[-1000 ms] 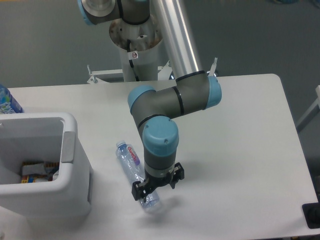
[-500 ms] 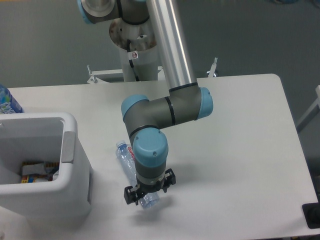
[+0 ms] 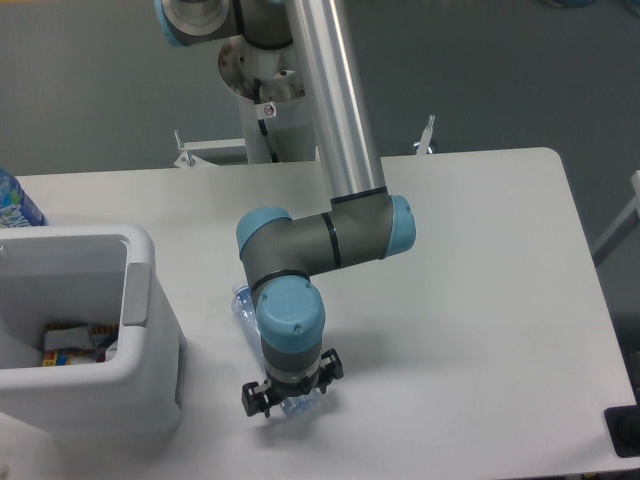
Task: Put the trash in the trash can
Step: 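Rotate the gripper to align with the bottle and lower onto it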
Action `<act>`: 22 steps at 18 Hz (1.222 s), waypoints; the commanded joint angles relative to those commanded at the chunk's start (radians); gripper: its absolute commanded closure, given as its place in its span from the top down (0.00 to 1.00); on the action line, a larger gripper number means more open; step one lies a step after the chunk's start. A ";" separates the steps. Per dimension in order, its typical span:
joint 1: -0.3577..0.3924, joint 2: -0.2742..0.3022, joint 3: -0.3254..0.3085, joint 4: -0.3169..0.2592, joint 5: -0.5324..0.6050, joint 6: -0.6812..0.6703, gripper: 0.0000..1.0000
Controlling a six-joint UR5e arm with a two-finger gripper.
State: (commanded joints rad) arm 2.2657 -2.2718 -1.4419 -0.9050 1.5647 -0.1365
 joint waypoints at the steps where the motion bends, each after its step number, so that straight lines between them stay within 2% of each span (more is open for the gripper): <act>1: 0.000 0.000 0.000 0.002 0.000 0.002 1.00; 3: 0.000 0.000 0.000 0.002 0.002 0.002 0.99; 5: 0.000 0.000 -0.002 0.000 0.005 0.002 0.92; 11: -0.003 0.000 -0.003 -0.002 0.032 0.003 0.88; 17: -0.011 0.003 -0.003 -0.005 0.041 0.002 0.70; 22: -0.014 0.000 -0.005 -0.005 0.067 0.002 0.68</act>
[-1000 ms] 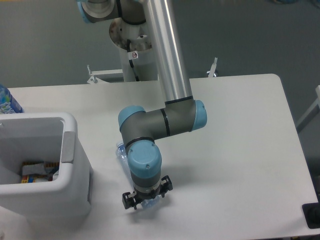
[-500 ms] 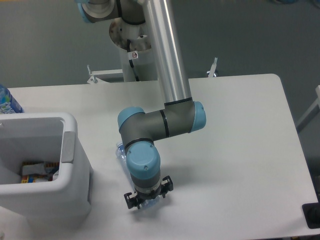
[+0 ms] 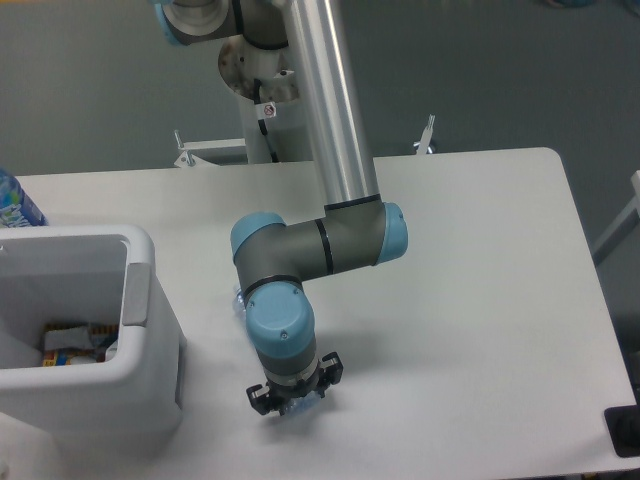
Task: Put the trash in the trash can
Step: 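Rotate the gripper to align with the bottle and lower onto it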
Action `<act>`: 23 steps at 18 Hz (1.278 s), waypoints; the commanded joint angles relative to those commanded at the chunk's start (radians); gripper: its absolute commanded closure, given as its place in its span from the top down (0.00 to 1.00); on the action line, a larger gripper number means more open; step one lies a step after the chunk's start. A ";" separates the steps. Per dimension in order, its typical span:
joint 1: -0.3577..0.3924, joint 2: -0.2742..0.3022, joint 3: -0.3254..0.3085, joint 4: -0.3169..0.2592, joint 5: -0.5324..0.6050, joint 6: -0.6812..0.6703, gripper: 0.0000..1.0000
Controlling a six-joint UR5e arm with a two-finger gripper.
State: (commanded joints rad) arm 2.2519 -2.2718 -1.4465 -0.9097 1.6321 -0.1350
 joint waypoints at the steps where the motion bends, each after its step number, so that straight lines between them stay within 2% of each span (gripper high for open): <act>1: 0.000 0.000 0.000 0.000 0.002 0.000 0.68; 5: 0.000 0.002 -0.002 0.002 0.002 0.000 0.68; 9: 0.000 0.005 -0.002 0.000 0.002 0.000 0.59; 17: 0.000 0.009 0.003 0.000 0.002 0.002 0.58; 19: -0.002 0.012 0.003 0.000 0.002 0.003 0.55; 23: 0.000 0.044 0.006 0.002 0.000 0.006 0.53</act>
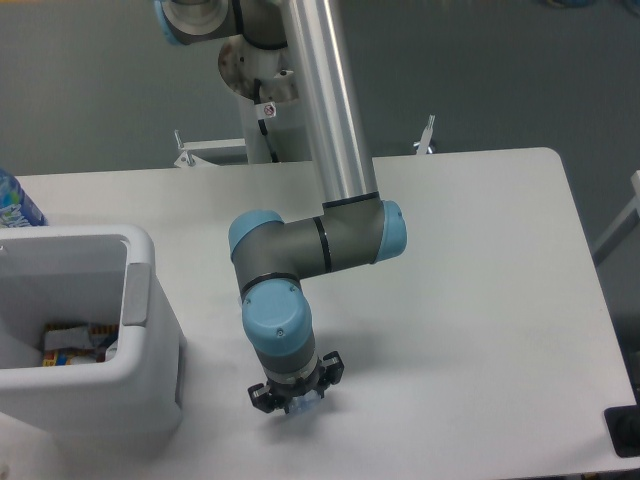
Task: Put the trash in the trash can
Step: 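Rotate the gripper to align with the bottle and lower onto it, then close the gripper on the bottle and lift it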
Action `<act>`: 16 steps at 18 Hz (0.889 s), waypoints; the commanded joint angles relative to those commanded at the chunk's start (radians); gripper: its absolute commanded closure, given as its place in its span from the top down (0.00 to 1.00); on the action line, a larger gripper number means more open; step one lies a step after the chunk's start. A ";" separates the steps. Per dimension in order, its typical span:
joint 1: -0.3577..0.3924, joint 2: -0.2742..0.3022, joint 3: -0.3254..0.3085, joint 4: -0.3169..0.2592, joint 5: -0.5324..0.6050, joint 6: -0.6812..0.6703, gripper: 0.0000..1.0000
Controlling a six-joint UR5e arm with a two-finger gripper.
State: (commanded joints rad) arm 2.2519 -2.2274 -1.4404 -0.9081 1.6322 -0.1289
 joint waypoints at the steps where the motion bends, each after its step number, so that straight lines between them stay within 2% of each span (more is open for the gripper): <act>1: 0.002 0.003 0.002 0.002 0.000 0.006 0.52; 6: 0.005 0.035 0.008 0.003 0.000 0.035 0.51; 8: 0.018 0.063 0.043 0.008 -0.008 0.054 0.51; 11: 0.051 0.086 0.130 0.021 -0.018 0.037 0.51; 13: 0.054 0.094 0.179 0.055 -0.025 0.008 0.52; 16: 0.069 0.133 0.215 0.159 -0.026 -0.052 0.51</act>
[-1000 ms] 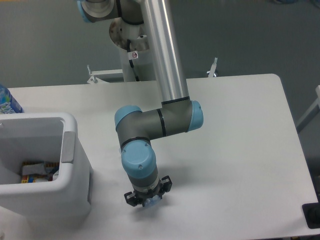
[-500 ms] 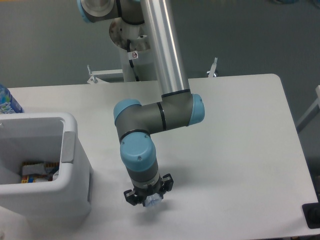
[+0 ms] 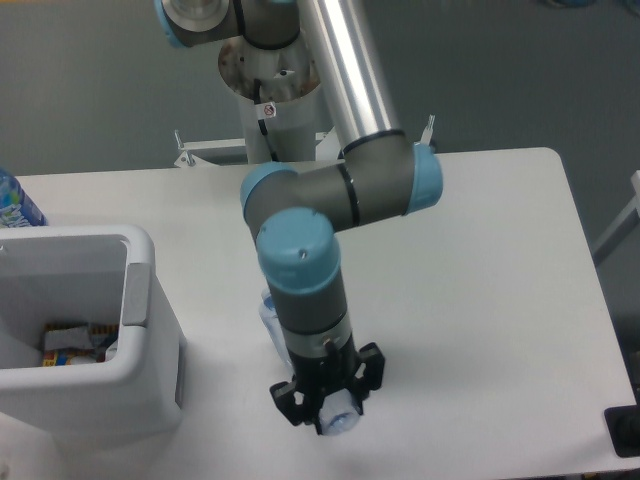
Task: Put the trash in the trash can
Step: 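Close the gripper on the bottle and lift it, then carry the bottle over the trash bin and lower it in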
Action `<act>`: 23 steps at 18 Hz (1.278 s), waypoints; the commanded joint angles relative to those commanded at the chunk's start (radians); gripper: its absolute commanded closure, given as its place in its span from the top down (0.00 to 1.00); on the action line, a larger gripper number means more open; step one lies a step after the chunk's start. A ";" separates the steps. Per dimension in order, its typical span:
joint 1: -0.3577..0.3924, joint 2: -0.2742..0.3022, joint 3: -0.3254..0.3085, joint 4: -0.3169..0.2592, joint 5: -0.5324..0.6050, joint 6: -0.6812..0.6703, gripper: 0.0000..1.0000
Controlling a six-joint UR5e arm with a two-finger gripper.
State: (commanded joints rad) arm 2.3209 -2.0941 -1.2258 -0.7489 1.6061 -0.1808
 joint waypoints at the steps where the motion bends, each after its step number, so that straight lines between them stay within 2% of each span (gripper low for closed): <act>1: 0.000 0.015 0.005 0.009 0.000 -0.006 0.52; 5: 0.002 0.100 0.028 0.013 -0.057 -0.026 0.52; 12: -0.020 0.218 0.025 0.013 -0.072 -0.034 0.52; 18: -0.121 0.243 0.026 0.013 -0.071 -0.025 0.52; 23: -0.208 0.230 0.028 0.019 -0.071 -0.020 0.52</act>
State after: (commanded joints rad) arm 2.1124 -1.8638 -1.1981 -0.7302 1.5355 -0.2010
